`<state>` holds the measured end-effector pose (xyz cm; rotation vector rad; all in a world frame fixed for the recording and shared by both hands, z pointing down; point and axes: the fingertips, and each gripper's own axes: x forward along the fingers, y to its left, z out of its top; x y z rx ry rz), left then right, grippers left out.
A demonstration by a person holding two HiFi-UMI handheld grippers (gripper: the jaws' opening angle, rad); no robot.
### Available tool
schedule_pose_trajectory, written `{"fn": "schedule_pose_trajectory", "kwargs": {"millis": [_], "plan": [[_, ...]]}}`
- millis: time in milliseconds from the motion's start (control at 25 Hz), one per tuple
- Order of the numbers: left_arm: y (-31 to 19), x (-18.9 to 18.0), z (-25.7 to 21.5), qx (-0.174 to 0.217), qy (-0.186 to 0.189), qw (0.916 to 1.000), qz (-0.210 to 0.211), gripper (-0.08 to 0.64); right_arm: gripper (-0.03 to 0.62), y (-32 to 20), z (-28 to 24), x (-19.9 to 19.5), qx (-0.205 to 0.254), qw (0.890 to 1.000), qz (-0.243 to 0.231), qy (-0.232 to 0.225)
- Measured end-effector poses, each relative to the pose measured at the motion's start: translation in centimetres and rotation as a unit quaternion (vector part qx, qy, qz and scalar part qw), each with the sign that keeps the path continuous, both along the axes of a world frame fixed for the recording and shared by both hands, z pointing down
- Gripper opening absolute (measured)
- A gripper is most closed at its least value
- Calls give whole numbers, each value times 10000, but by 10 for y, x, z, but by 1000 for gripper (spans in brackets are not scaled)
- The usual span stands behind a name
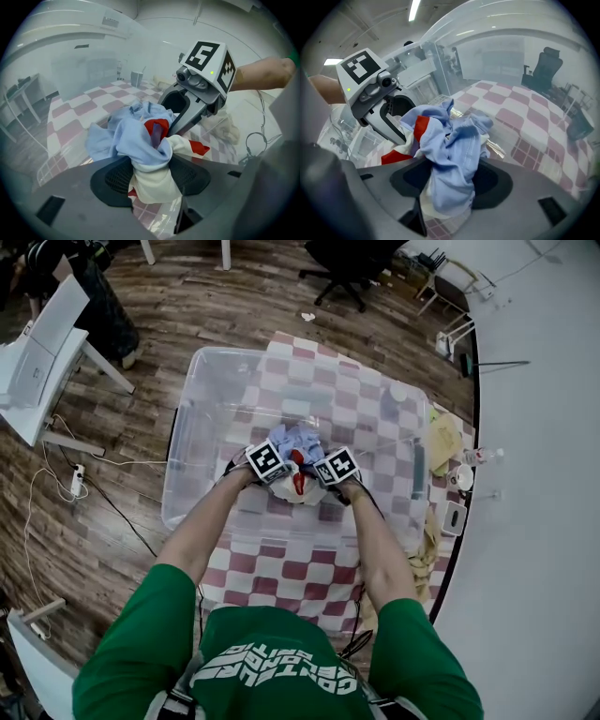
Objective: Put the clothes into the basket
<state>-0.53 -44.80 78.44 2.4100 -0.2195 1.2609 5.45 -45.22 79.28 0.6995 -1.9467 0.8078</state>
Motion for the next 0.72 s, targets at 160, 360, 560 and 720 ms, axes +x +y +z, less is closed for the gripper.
{"fn": "schedule_pose_trajectory", "kwargs": {"millis": [160,360,560,720], "plan": [[-1,-18,-8,80,-145,9998,-75,253,261,0,-16,20,119,9998,97,123],[-7,-29,-44,470,-34,9987,-210,253,262,-7,-56,40,573,9975,411,22],[-17,-28,-98,1015,333,9927,-552,253,261,-19,-117,43,1392,9880,650,-191],[-14,-21,-151,1388,846,9833,-818,252,252,-18,-182,38,2148,9728,693,-516]]}}
